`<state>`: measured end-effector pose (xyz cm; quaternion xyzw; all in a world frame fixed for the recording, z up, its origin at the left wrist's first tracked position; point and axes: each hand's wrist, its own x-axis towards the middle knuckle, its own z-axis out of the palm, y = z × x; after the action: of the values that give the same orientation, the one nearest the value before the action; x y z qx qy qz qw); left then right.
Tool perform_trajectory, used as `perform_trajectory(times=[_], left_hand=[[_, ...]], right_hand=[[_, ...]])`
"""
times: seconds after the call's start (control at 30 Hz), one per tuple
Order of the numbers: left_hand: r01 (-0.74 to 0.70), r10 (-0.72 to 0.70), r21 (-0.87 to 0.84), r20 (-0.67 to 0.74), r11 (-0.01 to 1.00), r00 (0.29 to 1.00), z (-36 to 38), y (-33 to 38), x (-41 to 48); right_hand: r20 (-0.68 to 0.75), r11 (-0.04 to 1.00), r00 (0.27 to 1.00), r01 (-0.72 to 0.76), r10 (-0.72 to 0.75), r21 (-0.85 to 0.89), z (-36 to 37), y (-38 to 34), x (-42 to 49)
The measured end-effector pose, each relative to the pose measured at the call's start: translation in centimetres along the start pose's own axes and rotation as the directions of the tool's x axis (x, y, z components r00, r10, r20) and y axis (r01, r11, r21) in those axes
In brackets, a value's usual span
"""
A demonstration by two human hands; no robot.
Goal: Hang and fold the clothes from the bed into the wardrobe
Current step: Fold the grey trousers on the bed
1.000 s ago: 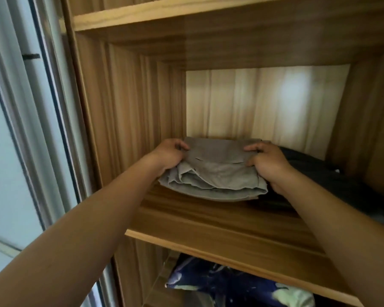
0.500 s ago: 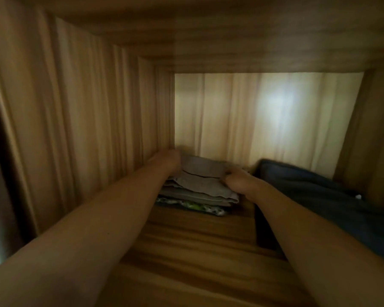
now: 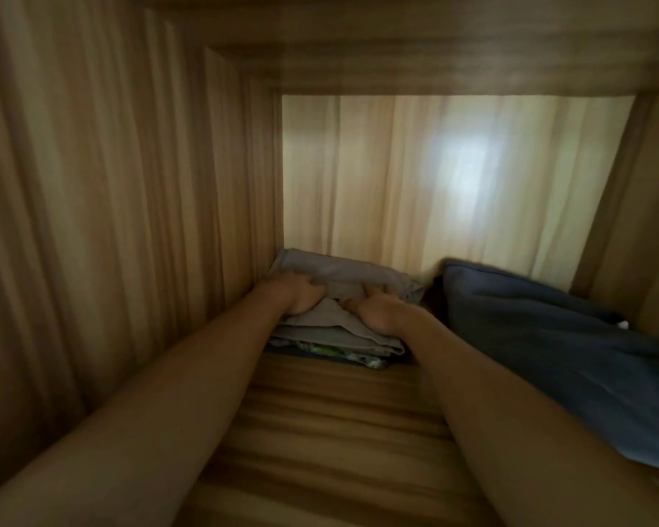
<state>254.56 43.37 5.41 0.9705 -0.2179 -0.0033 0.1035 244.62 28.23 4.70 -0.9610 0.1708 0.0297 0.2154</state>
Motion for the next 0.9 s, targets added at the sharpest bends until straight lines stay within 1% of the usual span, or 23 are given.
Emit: perform_trajectory(times=[0.07, 0.13, 0.2, 0.27, 0.33, 0.37, 0.4, 0.5, 0.63, 0.73, 0.8, 0.9], left_hand=[[-0.004, 0.005, 0.015, -0.028, 1.0, 1.0, 0.1, -0.2, -0.2], [-0.04, 0.042, 0.033, -0.078, 0.999, 0.996, 0.3, -0.3, -1.2], [-0.1, 0.101, 0.012, -0.094, 0.995, 0.99, 0.6, -0.3, -3.0], [-0.104, 0.107, 0.045, -0.078, 0.994, 0.991, 0.9, -0.5, -4.9], [-0.074, 0.076, 0.081, -0.026, 0.994, 0.997, 0.8, -0.9, -7.1], [-0.063, 0.063, 0.085, 0.001, 0.994, 0.998, 0.6, -1.1, -8.3], [-0.061, 0.058, 0.088, 0.027, 0.994, 0.998, 0.4, -1.3, -9.6], [-0.086, 0.082, 0.05, 0.07, 0.995, 0.994, -0.1, -1.2, -14.6], [-0.166, 0.167, -0.027, 0.056, 0.986, 0.984, -0.9, 0.3, -21.9], [-0.19, 0.193, -0.066, 0.057, 0.98, 0.979, -1.7, 1.1, -27.9], [-0.177, 0.179, -0.068, 0.031, 0.982, 0.983, -1.9, 1.3, -31.9], [-0.172, 0.169, -0.061, -0.057, 0.983, 0.984, -1.1, 0.7, -37.8]], right_hand=[[-0.01, 0.999, 1.0, -0.001, 0.002, 0.043, 0.1, -0.1, -0.2], [-0.051, 0.997, 0.999, -0.01, 0.014, 0.082, 0.6, 0.3, -0.7], [-0.148, 0.999, 0.989, -0.008, 0.016, 0.05, 1.2, 0.7, -1.8], [-0.187, 1.0, 0.982, 0.021, -0.02, 0.006, 1.6, 0.8, -3.7], [-0.173, 0.994, 0.98, 0.093, -0.1, -0.05, 2.2, 1.1, -6.0], [-0.144, 0.994, 0.984, 0.103, -0.106, -0.032, 2.5, 1.3, -7.4], [-0.115, 0.991, 0.985, 0.121, -0.126, -0.05, 2.8, 1.8, -8.7], [-0.047, 0.965, 0.974, 0.21, -0.22, -0.155, 3.1, 2.7, -12.9], [-0.019, 0.926, 0.933, 0.355, -0.36, -0.128, 1.6, 2.5, -17.9], [-0.024, 0.897, 0.902, 0.424, -0.431, -0.127, 0.8, 2.8, -21.5], [-0.053, 0.879, 0.888, 0.441, -0.456, -0.182, 0.8, 2.9, -23.7], [-0.098, 0.846, 0.859, 0.464, -0.502, -0.262, 1.4, 2.8, -26.5]])
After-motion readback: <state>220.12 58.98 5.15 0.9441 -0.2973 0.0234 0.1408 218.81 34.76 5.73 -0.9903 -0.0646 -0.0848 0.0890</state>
